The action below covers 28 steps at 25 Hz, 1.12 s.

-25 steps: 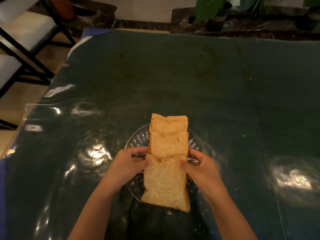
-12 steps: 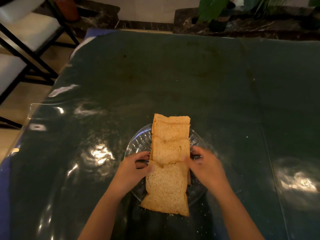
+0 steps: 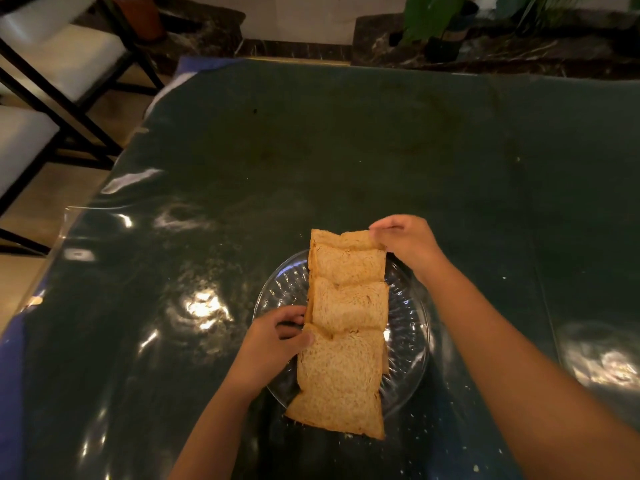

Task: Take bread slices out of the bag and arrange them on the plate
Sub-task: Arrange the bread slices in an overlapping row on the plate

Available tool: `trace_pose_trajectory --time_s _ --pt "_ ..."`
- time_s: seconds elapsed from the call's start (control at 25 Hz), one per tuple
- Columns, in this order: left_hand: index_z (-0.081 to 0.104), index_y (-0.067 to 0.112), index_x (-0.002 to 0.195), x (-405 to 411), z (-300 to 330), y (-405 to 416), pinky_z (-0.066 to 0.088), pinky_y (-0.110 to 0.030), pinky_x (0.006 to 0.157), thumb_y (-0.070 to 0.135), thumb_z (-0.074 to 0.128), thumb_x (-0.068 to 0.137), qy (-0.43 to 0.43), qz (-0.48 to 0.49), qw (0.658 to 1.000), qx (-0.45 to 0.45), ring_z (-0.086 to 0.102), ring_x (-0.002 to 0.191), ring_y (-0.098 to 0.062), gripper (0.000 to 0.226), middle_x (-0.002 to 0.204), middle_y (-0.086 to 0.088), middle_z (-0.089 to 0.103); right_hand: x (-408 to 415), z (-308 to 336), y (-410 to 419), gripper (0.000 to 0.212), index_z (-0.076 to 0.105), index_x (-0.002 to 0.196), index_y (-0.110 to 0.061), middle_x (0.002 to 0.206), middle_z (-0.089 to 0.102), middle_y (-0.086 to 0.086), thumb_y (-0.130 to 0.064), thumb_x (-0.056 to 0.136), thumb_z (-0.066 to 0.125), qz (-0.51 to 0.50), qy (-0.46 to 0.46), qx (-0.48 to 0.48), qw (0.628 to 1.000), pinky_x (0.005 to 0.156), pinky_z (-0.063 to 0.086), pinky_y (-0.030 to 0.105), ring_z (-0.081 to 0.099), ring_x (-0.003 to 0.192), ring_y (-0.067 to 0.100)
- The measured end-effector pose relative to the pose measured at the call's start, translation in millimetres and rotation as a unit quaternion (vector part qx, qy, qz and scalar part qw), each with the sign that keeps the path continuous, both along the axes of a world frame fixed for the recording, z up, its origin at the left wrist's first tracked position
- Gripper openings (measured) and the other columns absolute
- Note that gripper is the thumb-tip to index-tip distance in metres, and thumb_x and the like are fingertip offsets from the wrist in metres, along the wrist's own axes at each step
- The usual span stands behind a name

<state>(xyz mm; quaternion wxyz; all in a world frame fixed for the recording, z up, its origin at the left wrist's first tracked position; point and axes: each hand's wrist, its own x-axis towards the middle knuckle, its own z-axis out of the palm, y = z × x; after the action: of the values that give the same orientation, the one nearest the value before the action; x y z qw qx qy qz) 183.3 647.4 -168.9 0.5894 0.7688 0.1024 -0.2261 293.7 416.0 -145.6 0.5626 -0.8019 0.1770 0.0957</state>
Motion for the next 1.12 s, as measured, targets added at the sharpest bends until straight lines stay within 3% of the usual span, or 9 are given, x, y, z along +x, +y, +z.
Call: trace_pose_trajectory --time_s 0.24,0.48,0.56,0.64,0.76,0.8,0.88,1.0,1.12 --pt "0.066 0.039 0.088 0 2 0 0.055 -0.020 0.068 0.004 0.072 0.074 0.000 0.001 1.000 -0.006 0.069 0.085 -0.012 0.039 0.097 0.002 0.068 6 -6 1 0.014 0.069 0.074 -0.024 0.079 0.069 -0.004 -0.012 0.080 0.065 -0.072 -0.042 0.071 0.994 0.067 0.055 0.024 0.064 0.076 0.007" --pt "0.066 0.040 0.090 1 2 -1 0.054 -0.017 0.065 0.005 0.072 0.075 0.000 -0.002 1.000 0.002 0.069 0.084 -0.011 0.039 0.098 0.003 0.068 13 -16 1 0.009 0.069 0.080 -0.019 0.085 0.070 0.001 -0.013 0.081 0.063 -0.099 -0.018 0.097 0.990 0.073 0.057 0.032 0.066 0.087 0.019" --pt "0.066 0.033 0.101 2 3 -1 0.054 -0.016 0.064 0.007 0.073 0.075 0.008 -0.007 1.000 0.011 0.069 0.084 -0.010 0.038 0.100 0.004 0.066 10 -14 2 0.016 0.066 0.098 -0.016 0.099 0.067 0.002 -0.018 0.083 0.061 -0.073 -0.005 0.045 0.996 0.083 0.054 0.035 0.063 0.095 0.019" --pt "0.061 0.026 0.111 0 4 -1 0.053 -0.015 0.063 0.009 0.075 0.073 0.003 0.003 0.999 0.031 0.068 0.082 -0.006 0.044 0.101 0.007 0.063 -13 -8 -2 0.034 0.056 0.115 -0.015 0.107 0.059 -0.002 -0.024 0.083 0.061 -0.067 -0.044 -0.085 0.993 0.081 0.047 0.026 0.058 0.093 0.013" --pt "0.063 0.030 0.093 -8 7 -1 0.050 -0.013 0.058 0.017 0.079 0.069 -0.058 0.019 0.991 0.122 0.064 0.074 0.003 0.031 0.091 0.010 0.065 -93 1 1 0.019 0.058 0.097 -0.026 0.093 0.057 -0.010 -0.032 0.080 0.063 -0.061 -0.095 -0.207 0.972 0.063 0.039 0.014 0.057 0.077 0.007" --pt "0.064 0.030 0.085 -13 7 -3 0.049 -0.013 0.057 0.018 0.079 0.069 -0.067 0.019 0.988 0.140 0.064 0.071 0.001 0.025 0.084 0.009 0.066 -122 1 8 0.011 0.055 0.085 -0.032 0.085 0.059 -0.013 -0.037 0.078 0.062 -0.041 -0.061 -0.206 0.976 0.058 0.037 0.012 0.057 0.071 0.003" --pt "0.064 0.029 0.076 -22 7 -9 0.049 -0.016 0.059 0.016 0.079 0.068 -0.069 0.033 0.986 0.146 0.063 0.067 -0.005 0.021 0.074 0.007 0.068 -165 -3 26 0.015 0.049 0.075 -0.035 0.077 0.062 -0.013 -0.043 0.077 0.061 0.006 0.023 -0.197 0.980 0.053 0.039 0.011 0.057 0.065 -0.002" --pt "0.064 0.031 0.073 -29 6 -14 0.047 -0.014 0.059 0.016 0.078 0.069 -0.100 0.059 0.977 0.176 0.062 0.065 -0.005 0.020 0.071 0.007 0.067 -182 -9 41 0.019 0.052 0.085 -0.027 0.084 0.059 -0.012 -0.042 0.079 0.062 0.030 0.038 -0.261 0.964 0.058 0.043 0.014 0.057 0.070 0.003" --pt "0.068 0.028 0.079 -33 8 -17 0.045 -0.014 0.061 0.018 0.075 0.073 -0.147 0.069 0.966 0.203 0.061 0.068 -0.003 0.014 0.073 0.009 0.066 -176 -5 43 0.022 0.060 0.090 -0.022 0.092 0.047 -0.013 -0.037 0.076 0.067 -0.007 -0.014 -0.304 0.953 0.061 0.047 0.020 0.055 0.074 0.007"
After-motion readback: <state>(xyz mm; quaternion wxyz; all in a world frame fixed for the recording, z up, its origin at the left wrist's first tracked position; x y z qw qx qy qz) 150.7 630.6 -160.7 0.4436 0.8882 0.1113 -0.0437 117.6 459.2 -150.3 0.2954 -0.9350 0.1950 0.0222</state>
